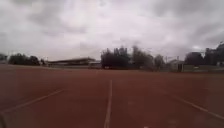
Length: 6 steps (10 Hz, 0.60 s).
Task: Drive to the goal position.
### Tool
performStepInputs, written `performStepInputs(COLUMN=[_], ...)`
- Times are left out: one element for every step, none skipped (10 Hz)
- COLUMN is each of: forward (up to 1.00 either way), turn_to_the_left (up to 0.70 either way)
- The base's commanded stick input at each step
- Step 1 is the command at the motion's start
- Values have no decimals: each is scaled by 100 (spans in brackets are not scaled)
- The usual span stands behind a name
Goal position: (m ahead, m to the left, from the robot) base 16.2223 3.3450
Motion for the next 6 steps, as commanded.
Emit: performStepInputs(forward=[70,70,70,70,70,70], turn_to_the_left=[0,0,0,0,0,0])
